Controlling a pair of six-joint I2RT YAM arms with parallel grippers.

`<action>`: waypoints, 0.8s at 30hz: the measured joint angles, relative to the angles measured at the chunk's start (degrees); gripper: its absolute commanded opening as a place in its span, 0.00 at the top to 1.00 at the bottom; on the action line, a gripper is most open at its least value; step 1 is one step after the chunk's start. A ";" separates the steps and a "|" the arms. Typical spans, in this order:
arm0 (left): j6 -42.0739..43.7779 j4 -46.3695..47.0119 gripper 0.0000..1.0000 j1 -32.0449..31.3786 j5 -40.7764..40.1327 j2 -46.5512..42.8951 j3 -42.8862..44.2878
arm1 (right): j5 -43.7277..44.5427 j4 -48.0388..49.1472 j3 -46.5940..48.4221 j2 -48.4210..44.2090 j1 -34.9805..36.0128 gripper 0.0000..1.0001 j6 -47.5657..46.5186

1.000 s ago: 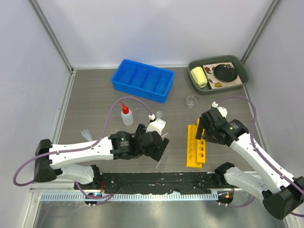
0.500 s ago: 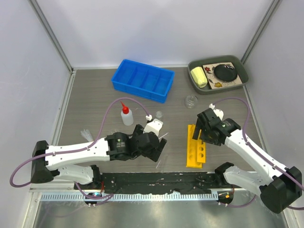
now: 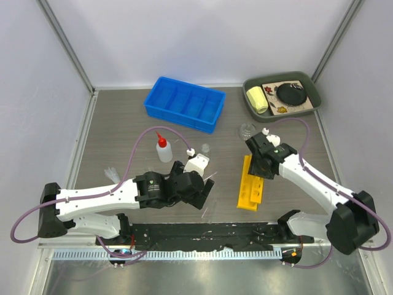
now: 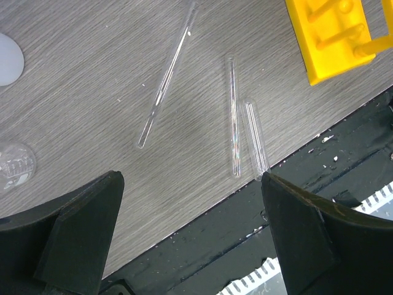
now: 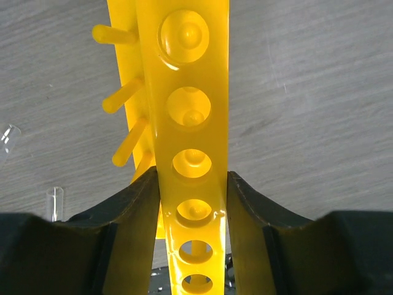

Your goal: Organize the chemistry lab equipment

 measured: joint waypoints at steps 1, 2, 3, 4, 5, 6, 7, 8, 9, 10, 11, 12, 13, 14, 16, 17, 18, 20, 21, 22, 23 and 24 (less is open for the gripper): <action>0.02 -0.02 0.00 0.00 -0.04 0.00 -0.04 | 0.44 0.31 1.01 1.51 0.00 0.85 -0.87; 0.02 -0.02 0.00 0.00 -0.07 0.00 -0.07 | 0.70 0.81 1.99 2.97 0.00 0.85 -1.73; 0.02 -0.02 0.00 -0.02 -0.09 0.00 -0.07 | 0.94 1.70 2.95 4.61 0.00 0.85 -3.10; 0.02 -0.02 0.00 -0.02 -0.15 0.00 -0.07 | 0.98 2.62 3.96 6.10 0.00 0.85 -4.74; 0.02 -0.04 0.00 -0.04 -0.22 0.00 -0.07 | 0.96 3.50 4.68 7.21 0.00 0.85 -6.21; 0.02 -0.04 0.00 -0.04 -0.26 0.00 -0.07 | 0.90 4.15 5.25 8.09 0.00 0.84 -7.80; 0.02 -0.04 0.00 -0.04 -0.26 0.00 -0.07 | 0.81 4.68 6.01 9.09 -0.04 0.82 -9.64; 0.02 -0.02 0.00 -0.04 -0.28 0.00 -0.07 | 0.55 5.14 6.49 9.77 -0.07 0.81 -11.04; 0.02 -0.02 0.00 -0.04 -0.28 0.00 -0.07 | 0.20 5.60 7.15 10.56 -0.09 0.80 -12.74; 0.04 0.04 0.00 -0.04 -0.31 0.00 -0.13 | -0.07 5.86 7.85 11.30 -0.15 0.80 -14.25; 0.07 0.09 0.00 -0.04 -0.33 0.00 -0.22 | -0.22 6.16 8.41 11.96 -0.15 0.80 -15.47; 0.15 0.17 0.00 -0.04 -0.33 0.00 -0.37 | -0.31 6.40 8.94 12.59 -0.15 0.78 -16.63; 0.22 0.26 0.00 -0.04 -0.35 0.00 -0.52 | -0.33 6.64 9.33 13.16 -0.15 0.65 -17.53; 0.26 0.44 0.00 -0.04 -0.35 0.09 -0.68 | -0.39 6.82 9.70 13.66 -0.15 0.56 -18.29; 0.33 0.96 0.00 -0.04 -0.35 0.50 -0.90 | -0.42 7.28 10.03 14.29 -0.17 0.33 -19.34; 0.46 1.29 0.00 -0.04 -0.33 0.98 -0.92 | -0.48 7.45 10.03 14.38 -0.17 0.26 -19.58; 0.55 1.73 0.00 -0.04 -0.31 1.57 -0.92 | -0.44 7.26 10.03 14.43 -0.17 0.23 -20.00; 0.94 2.62 0.00 -0.04 -0.31 3.13 -0.92 | -0.22 6.34 10.01 14.62 -0.17 0.18 -20.74; 1.33 2.84 0.00 -0.04 -0.31 4.00 -0.92 | 0.00 5.84 10.01 14.60 -0.17 0.17 -20.92; 1.62 3.06 0.00 -0.04 -0.31 4.79 -0.92 | 0.26 5.31 10.05 14.47 -0.17 0.09 -20.98; 1.81 3.26 0.00 -0.04 -0.28 5.64 -0.92 | 0.52 4.52 10.16 14.23 -0.17 0.05 -20.96; 2.05 3.34 0.00 -0.04 -0.28 6.56 -0.92 | 0.76 3.19 10.71 13.97 -0.17 0.04 -20.98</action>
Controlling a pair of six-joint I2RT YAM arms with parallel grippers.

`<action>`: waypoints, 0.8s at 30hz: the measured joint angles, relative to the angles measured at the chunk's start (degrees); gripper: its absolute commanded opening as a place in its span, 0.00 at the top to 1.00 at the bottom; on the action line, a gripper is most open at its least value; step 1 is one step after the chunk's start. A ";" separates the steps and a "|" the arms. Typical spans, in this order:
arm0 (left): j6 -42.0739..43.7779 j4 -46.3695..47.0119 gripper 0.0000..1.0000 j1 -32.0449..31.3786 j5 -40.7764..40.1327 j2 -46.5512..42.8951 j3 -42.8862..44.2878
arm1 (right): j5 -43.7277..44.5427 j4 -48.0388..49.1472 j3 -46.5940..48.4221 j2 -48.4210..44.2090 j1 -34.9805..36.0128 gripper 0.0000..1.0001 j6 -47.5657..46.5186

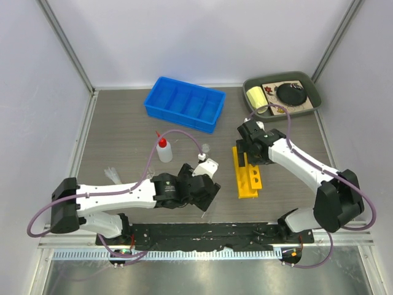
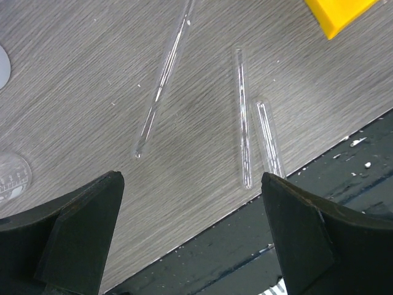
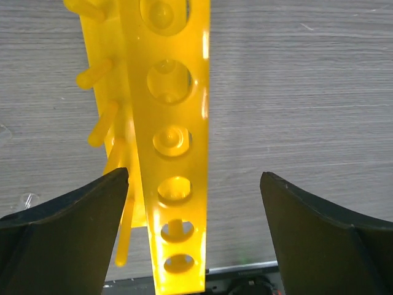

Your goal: Organize the chemistry lab equipment

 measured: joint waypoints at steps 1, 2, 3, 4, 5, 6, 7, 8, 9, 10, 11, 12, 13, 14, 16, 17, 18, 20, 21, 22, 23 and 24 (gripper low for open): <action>0.26 0.09 0.00 0.00 -0.02 0.63 0.00 | 0.20 -0.83 0.52 -0.33 0.00 0.04 0.17; 0.74 0.20 0.00 0.00 -0.09 1.42 0.00 | 0.46 -1.84 1.38 -1.01 0.02 0.04 0.11; 1.16 0.28 0.00 0.00 -0.17 2.16 0.00 | 0.76 -2.84 2.43 -2.03 0.07 0.04 0.09; 1.51 0.33 0.00 0.00 -0.42 2.97 0.02 | 1.01 -4.02 3.80 -3.26 0.15 0.03 0.11; 2.10 0.48 0.00 0.00 -0.66 3.82 0.02 | 1.29 -5.14 5.44 -4.74 0.31 0.03 0.09; 2.91 0.63 0.00 0.02 -0.83 4.96 0.02 | 1.42 -6.40 7.65 -6.58 0.48 0.03 0.11; 3.41 0.74 0.00 0.09 -0.81 5.81 0.02 | 1.49 -6.97 9.11 -7.96 0.68 0.03 0.11; 4.31 1.05 0.00 0.37 -0.72 6.82 0.02 | 1.49 -7.93 11.04 -9.60 0.96 0.03 0.11; 5.16 1.57 0.00 0.63 -0.52 7.91 0.02 | 1.40 -8.76 12.85 -11.21 1.27 0.03 0.11; 6.03 2.19 0.00 1.05 -0.07 9.03 0.02 | 1.22 -9.46 14.45 -12.74 1.64 0.03 0.11; 6.84 2.73 0.00 1.33 0.33 9.99 0.02 | 1.07 -10.36 15.76 -14.03 1.99 0.03 0.11; 7.63 3.41 0.00 1.81 0.83 11.15 0.02 | 0.74 -11.10 16.92 -15.39 2.34 0.03 0.11; 8.57 3.98 0.00 2.36 1.20 12.33 0.02 | 0.39 -11.80 17.75 -16.65 2.64 0.03 0.11; 9.18 4.61 0.00 2.89 1.62 13.53 0.02 | 0.11 -12.46 18.27 -17.53 2.86 0.03 0.11; 10.73 5.70 0.00 3.98 2.51 15.78 0.02 | -0.85 -14.14 18.75 -19.67 3.15 0.03 0.09; 11.50 6.23 0.00 4.52 3.04 16.76 0.02 | -1.14 -14.69 18.75 -20.26 3.28 0.03 0.07; 11.98 6.75 0.00 5.16 3.67 17.62 0.02 | -1.53 -15.37 18.75 -20.87 3.28 0.03 0.07; 13.27 7.67 0.00 6.56 5.35 18.97 0.02 | -2.25 -16.39 18.75 -21.81 3.30 0.03 0.00; 13.57 8.02 0.00 7.17 5.97 19.32 0.02 | -2.45 -16.72 18.73 -22.16 3.32 0.03 -0.07; 14.01 8.48 0.00 7.98 6.86 19.61 0.02 | -2.78 -16.98 18.69 -22.64 3.32 0.02 -0.20; 14.56 8.94 0.00 8.81 7.63 19.74 0.02 | -2.97 -17.16 18.58 -23.12 3.34 0.02 -0.35; 14.95 9.40 0.00 9.53 8.31 19.76 0.02 | -3.32 -17.20 18.36 -23.63 3.37 0.02 -0.55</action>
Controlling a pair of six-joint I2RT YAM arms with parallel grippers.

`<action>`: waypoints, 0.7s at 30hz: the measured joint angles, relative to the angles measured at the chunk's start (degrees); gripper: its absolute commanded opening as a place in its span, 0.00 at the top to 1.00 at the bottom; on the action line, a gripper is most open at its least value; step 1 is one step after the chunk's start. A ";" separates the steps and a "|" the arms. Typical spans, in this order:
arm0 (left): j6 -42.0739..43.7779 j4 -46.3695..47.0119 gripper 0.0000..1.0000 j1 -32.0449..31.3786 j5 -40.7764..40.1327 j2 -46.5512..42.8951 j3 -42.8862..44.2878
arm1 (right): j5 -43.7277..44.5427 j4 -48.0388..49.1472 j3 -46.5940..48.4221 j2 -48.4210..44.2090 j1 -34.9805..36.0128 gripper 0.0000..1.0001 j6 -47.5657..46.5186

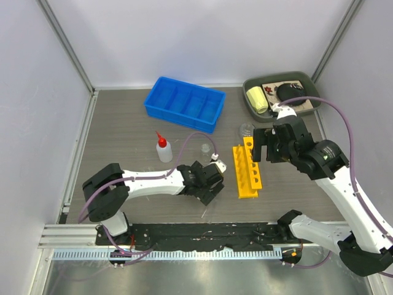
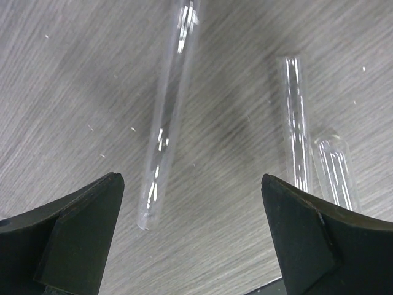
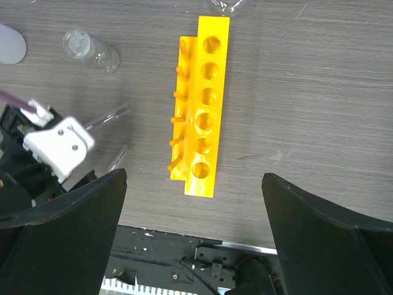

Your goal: Organize the chemistry lab equipment

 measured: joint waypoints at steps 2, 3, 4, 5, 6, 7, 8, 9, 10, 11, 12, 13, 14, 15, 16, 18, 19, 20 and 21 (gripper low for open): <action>0.90 0.96 0.00 1.44 1.36 0.02 0.00 | -0.35 -0.15 -0.26 -0.76 0.00 0.02 -0.35; 1.27 1.33 0.04 2.12 2.01 0.07 0.00 | -0.46 -0.13 -0.44 -1.11 0.00 0.02 -0.52; 1.51 1.57 0.06 2.67 2.43 0.13 0.00 | -0.61 -0.13 -0.66 -1.40 0.00 0.02 -0.70; 1.75 1.81 0.09 3.30 3.17 0.28 0.00 | -0.87 -0.11 -0.98 -1.68 0.00 0.02 -0.87; 2.05 2.08 0.13 3.91 3.87 0.57 0.02 | -1.09 -0.13 -1.27 -1.88 0.00 0.02 -0.94; 2.43 2.38 0.14 4.44 4.72 0.92 0.02 | -1.46 -0.04 -1.73 -2.08 0.00 0.02 -1.07; 2.73 2.60 0.16 4.87 5.44 1.33 0.02 | -1.70 -0.11 -2.10 -2.16 0.00 0.02 -1.22; 2.97 2.78 0.17 5.25 6.40 1.81 0.02 | -1.90 -0.09 -2.43 -2.21 0.00 0.02 -1.36; 3.06 2.82 0.18 5.49 6.97 2.19 0.02 | -2.05 -0.09 -2.71 -2.21 0.00 0.02 -1.53; 3.26 2.84 0.21 5.66 7.72 2.62 0.02 | -2.19 -0.11 -2.97 -2.21 0.00 0.02 -1.70; 3.43 2.84 0.25 5.77 8.31 2.99 0.02 | -2.29 -0.13 -3.10 -2.23 0.00 0.02 -1.84; 3.58 2.97 0.27 5.86 9.01 3.28 0.00 | -2.36 -0.11 -3.10 -2.23 0.00 0.02 -1.97; 3.85 3.30 0.32 6.05 9.62 3.37 0.00 | -2.47 -0.09 -3.10 -2.25 0.00 0.02 -2.01; 4.04 3.45 0.35 6.34 10.08 3.39 -0.02 | -2.56 -0.09 -3.10 -2.36 0.00 0.02 -2.08; 4.20 3.63 0.39 6.49 10.56 3.41 -0.09 | -2.60 -0.09 -3.13 -2.45 0.00 0.02 -2.14; 4.24 4.09 0.50 6.82 11.80 3.50 -0.28 | -2.84 -0.02 -3.19 -2.60 0.00 0.02 -2.14; 4.26 4.22 0.53 6.91 12.20 3.52 -0.28 | -2.99 0.02 -3.32 -2.64 0.00 0.02 -2.14; 4.26 4.35 0.60 6.97 12.33 3.56 -0.28 | -3.10 0.04 -3.48 -2.71 0.00 0.02 -2.14; 4.31 4.46 0.64 7.04 12.37 3.61 -0.28 | -3.28 0.04 -3.58 -2.73 0.00 0.02 -2.14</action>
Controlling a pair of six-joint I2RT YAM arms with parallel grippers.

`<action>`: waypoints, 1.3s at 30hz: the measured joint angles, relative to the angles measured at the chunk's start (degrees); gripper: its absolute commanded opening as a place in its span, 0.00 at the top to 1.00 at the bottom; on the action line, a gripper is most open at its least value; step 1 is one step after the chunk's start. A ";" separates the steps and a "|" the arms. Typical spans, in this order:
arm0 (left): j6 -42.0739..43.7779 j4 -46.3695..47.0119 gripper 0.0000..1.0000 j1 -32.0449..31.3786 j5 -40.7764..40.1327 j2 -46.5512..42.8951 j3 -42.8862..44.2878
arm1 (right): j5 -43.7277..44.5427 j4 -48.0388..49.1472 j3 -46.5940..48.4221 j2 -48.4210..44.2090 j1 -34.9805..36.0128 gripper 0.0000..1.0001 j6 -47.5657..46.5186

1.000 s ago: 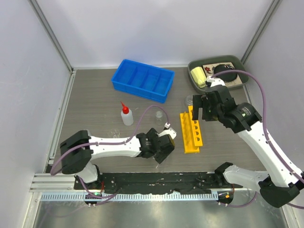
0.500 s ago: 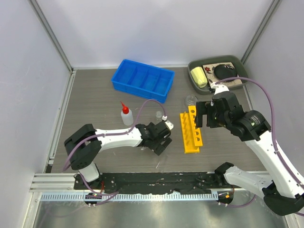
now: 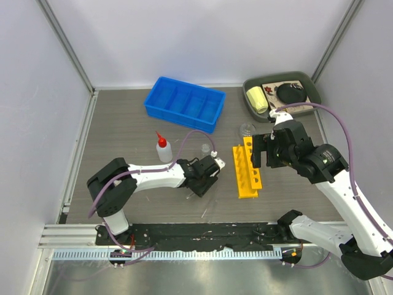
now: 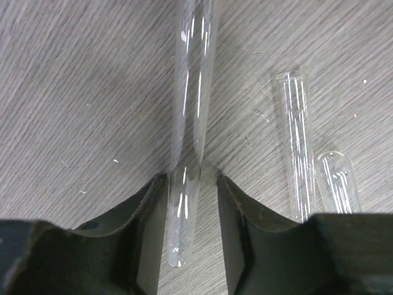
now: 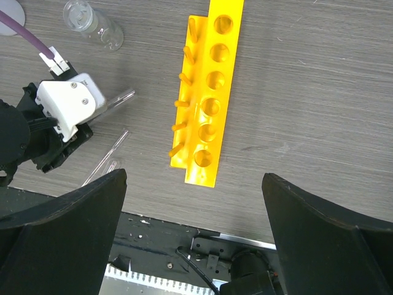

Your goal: Organize the chemistry lab equipment

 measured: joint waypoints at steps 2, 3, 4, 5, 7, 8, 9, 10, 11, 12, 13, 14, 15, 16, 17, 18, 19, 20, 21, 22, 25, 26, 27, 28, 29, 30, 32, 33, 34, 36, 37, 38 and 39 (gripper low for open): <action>0.02 0.15 0.73 0.02 -0.02 0.00 0.00 | -0.26 0.04 -0.07 0.00 0.00 0.02 0.02; -0.04 0.22 0.77 0.02 -0.11 0.00 0.00 | -0.42 0.07 -0.07 0.00 0.00 0.02 0.04; -0.09 0.31 0.88 0.04 -0.17 0.00 -0.02 | -0.57 0.07 -0.07 0.00 0.00 0.02 0.07; -0.04 0.37 0.94 0.07 -0.28 0.00 -0.04 | -0.66 0.07 -0.07 0.00 0.00 0.02 0.07; -0.07 0.44 1.00 0.02 -0.31 0.00 -0.07 | -0.81 0.07 -0.09 0.00 0.00 0.02 0.11; -0.17 0.44 1.00 0.00 -0.37 0.00 -0.07 | -0.81 0.09 -0.09 0.00 0.00 0.02 0.15; -0.17 0.44 1.00 0.00 -0.39 -0.02 -0.04 | -0.83 0.11 -0.13 0.00 0.00 0.02 0.20; -0.09 0.37 1.00 0.00 -0.42 -0.04 -0.04 | -0.85 0.24 -0.26 0.00 0.00 0.02 0.24; -0.04 0.20 1.00 0.00 -0.59 -0.09 0.07 | -0.90 0.50 -0.48 0.00 0.00 0.02 0.28; 0.00 -0.11 1.00 0.00 -0.90 -0.09 0.15 | -0.98 0.74 -0.74 0.00 0.00 0.02 0.31; 0.02 -0.55 1.00 0.02 -1.18 -0.13 0.28 | -1.20 1.01 -1.07 0.02 0.00 0.02 0.44; 0.11 -1.40 1.00 0.02 -1.64 -0.24 0.44 | -1.51 1.07 -1.27 0.04 0.00 0.02 0.50; 0.22 -2.69 1.00 0.02 -2.01 -0.66 0.61 | -1.88 1.18 -1.44 0.07 0.00 0.02 0.59; 0.28 -4.00 1.00 0.02 -2.23 -1.44 0.79 | -2.38 1.40 -1.57 0.07 0.00 0.02 0.68; 0.37 -5.14 1.00 0.02 -2.32 -2.34 0.98 | -3.28 1.49 -1.60 0.04 0.00 0.02 0.72; 0.42 -6.54 1.00 0.02 -2.25 -3.96 1.33 | -4.15 1.60 -1.60 0.04 0.00 0.02 0.74; 0.48 -7.39 1.00 0.02 -2.05 -5.62 1.57 | -5.03 1.75 -1.60 0.02 0.00 0.02 0.74; 0.92 -9.38 1.00 0.07 0.35 -12.55 2.93 | -6.91 1.88 -1.60 -0.09 0.00 0.02 0.81; 0.96 -9.51 1.00 0.07 0.59 -13.09 3.06 | -9.44 1.92 -1.60 -0.28 0.00 0.02 0.83; 1.20 -9.79 1.00 0.07 2.10 -15.96 3.82 | -11.26 1.95 -1.60 -0.50 0.00 0.02 0.81; 1.57 -9.86 1.00 0.07 7.45 -22.95 5.55 | -18.86 2.01 -1.57 -1.57 0.00 0.02 0.79; 1.64 -9.84 1.00 0.04 9.84 -25.20 5.84 | -21.00 1.99 -1.57 -1.92 0.00 0.02 0.70; 1.68 -9.88 1.00 0.02 11.69 -27.02 5.99 | -24.44 2.10 -1.57 -2.45 0.00 0.02 0.66; 1.77 -9.70 1.00 -0.04 14.40 -29.05 5.95 | -27.15 2.21 -1.57 -2.95 0.00 0.02 0.61; 1.75 -9.70 1.00 -0.09 16.11 -30.18 5.84 | -29.14 2.32 -1.57 -3.39 0.00 0.02 0.55; 1.75 -9.22 1.00 -0.13 18.01 -31.45 5.44 | -31.28 2.40 -1.57 -3.87 0.00 0.02 0.46; 1.66 -8.13 1.00 -0.15 21.79 -33.99 3.93 | -35.04 2.58 -1.46 -4.63 0.02 0.03 0.39; 1.55 -7.58 1.00 -0.17 23.65 -35.26 2.93 | -36.98 2.75 -1.31 -4.92 0.02 0.03 0.44; 1.46 -6.97 1.00 -0.22 25.59 -36.44 1.81 | -38.86 3.23 -1.20 -5.11 0.02 0.04 0.48; 1.22 -5.88 1.00 -0.22 28.72 -37.97 -0.07 | -42.16 4.57 -1.20 -5.42 0.02 0.06 0.94; 1.03 -5.25 1.00 -0.22 30.14 -38.58 -0.96 | -43.50 5.25 -1.20 -5.51 0.02 0.06 1.25; 0.81 -4.37 1.00 -0.24 31.39 -39.12 -1.86 | -44.68 5.92 -1.20 -5.55 0.02 0.07 1.53; 0.37 -3.50 1.00 -0.24 32.70 -39.67 -2.75 | -45.72 6.56 -1.25 -5.62 0.02 0.07 1.90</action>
